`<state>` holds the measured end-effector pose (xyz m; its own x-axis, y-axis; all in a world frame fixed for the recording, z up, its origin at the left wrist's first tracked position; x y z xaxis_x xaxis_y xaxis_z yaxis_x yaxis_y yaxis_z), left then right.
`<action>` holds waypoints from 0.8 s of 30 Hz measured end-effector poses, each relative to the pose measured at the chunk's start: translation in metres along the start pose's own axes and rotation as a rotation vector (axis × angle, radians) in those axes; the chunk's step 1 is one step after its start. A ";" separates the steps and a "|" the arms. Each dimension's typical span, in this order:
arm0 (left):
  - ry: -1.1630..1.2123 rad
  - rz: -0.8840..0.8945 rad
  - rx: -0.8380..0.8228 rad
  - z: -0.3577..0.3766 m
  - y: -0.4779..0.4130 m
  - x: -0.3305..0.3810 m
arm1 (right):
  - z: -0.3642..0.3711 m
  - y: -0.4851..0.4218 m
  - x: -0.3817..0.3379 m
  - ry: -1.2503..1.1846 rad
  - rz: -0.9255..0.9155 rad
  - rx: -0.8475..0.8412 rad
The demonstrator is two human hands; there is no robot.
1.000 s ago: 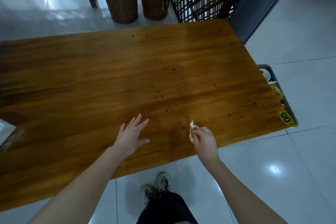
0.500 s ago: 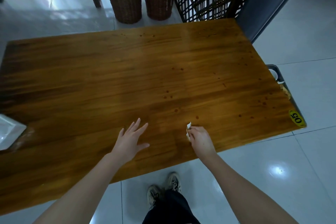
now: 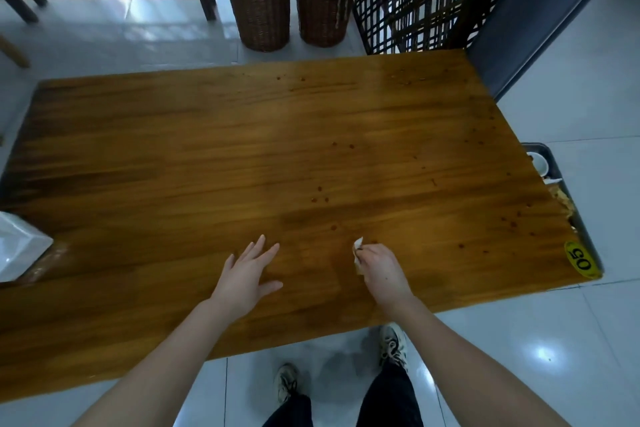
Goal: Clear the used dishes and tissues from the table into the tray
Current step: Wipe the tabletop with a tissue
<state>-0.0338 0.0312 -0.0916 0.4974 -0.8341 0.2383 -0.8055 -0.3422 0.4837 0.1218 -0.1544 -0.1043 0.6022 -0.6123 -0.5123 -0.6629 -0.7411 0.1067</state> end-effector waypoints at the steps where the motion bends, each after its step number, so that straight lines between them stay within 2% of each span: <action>1: 0.003 -0.009 0.004 0.001 -0.003 0.005 | -0.009 -0.004 0.013 -0.011 0.032 0.027; 3: 0.007 -0.025 0.014 0.001 -0.011 0.017 | -0.023 -0.012 0.032 -0.032 0.051 0.044; 7: 0.039 -0.045 0.038 0.001 -0.035 0.058 | -0.035 -0.016 0.042 -0.070 -0.114 -0.046; 13: 0.048 -0.043 0.042 -0.007 -0.085 0.145 | -0.103 -0.014 0.111 -0.203 -0.090 0.041; 24: 0.049 -0.034 0.070 -0.023 -0.175 0.282 | -0.276 -0.004 0.367 -0.145 0.332 0.314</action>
<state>0.2546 -0.1344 -0.0895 0.5388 -0.7998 0.2646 -0.8075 -0.4008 0.4328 0.4683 -0.4521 -0.0577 0.2819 -0.7405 -0.6100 -0.9246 -0.3794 0.0333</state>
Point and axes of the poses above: each hand's wrist, its own y-axis away from the middle knuckle, its own z-axis out of the palm, x = y × z, the point moved 7 cm from there along -y, towards the middle knuckle, and after that the axes turned 7 degrees about -y, right-handed, at the moved point
